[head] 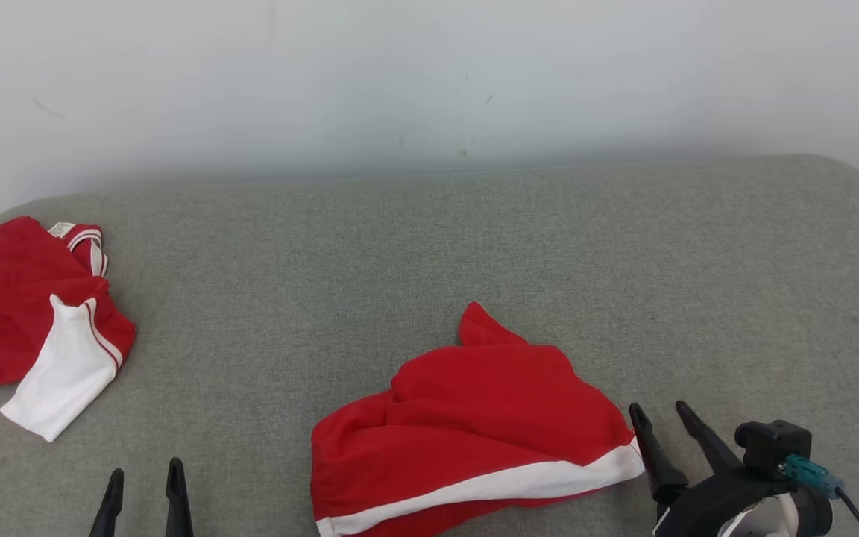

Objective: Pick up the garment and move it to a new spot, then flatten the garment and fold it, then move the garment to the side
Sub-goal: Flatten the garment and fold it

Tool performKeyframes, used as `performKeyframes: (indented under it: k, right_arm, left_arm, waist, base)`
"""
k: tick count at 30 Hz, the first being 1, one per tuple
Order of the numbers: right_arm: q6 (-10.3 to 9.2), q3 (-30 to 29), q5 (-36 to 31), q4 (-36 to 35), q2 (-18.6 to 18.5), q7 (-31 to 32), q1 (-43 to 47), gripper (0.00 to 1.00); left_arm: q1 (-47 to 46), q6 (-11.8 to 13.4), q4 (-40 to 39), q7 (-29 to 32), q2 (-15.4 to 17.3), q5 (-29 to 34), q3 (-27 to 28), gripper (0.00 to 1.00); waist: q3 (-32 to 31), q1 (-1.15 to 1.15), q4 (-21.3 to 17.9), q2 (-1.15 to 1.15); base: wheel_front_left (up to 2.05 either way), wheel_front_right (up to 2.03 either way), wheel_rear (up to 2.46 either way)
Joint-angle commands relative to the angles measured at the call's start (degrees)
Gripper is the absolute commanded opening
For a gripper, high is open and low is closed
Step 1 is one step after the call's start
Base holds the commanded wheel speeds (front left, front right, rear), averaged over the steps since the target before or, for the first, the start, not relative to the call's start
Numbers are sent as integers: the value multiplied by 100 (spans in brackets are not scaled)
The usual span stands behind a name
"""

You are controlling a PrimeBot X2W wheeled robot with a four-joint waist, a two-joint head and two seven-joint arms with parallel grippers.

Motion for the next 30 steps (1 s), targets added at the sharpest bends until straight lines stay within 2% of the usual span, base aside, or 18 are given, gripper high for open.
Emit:
performKeyframes:
  k: [1,15,30]
  right_arm:
    - [5,-74,-89,-88,45,-58,97,100]
    - [4,-760,-1035,-529,417,-401,374,100]
    - [5,-1343,-1354,-862,586,-569,690,100]
  left_arm:
    - [79,-4,8,-16,0,-20,18,100]
    - [262,23,-38,-17,0,23,110,100]
    - [464,50,-90,-17,0,104,338,100]
  waist:
    - [-17,1,-12,0]
    - [-214,1,-46,0]
    - [-339,1,-172,0]
  base:
    - [0,0,0]
    - [0,0,0]
    - [0,0,0]
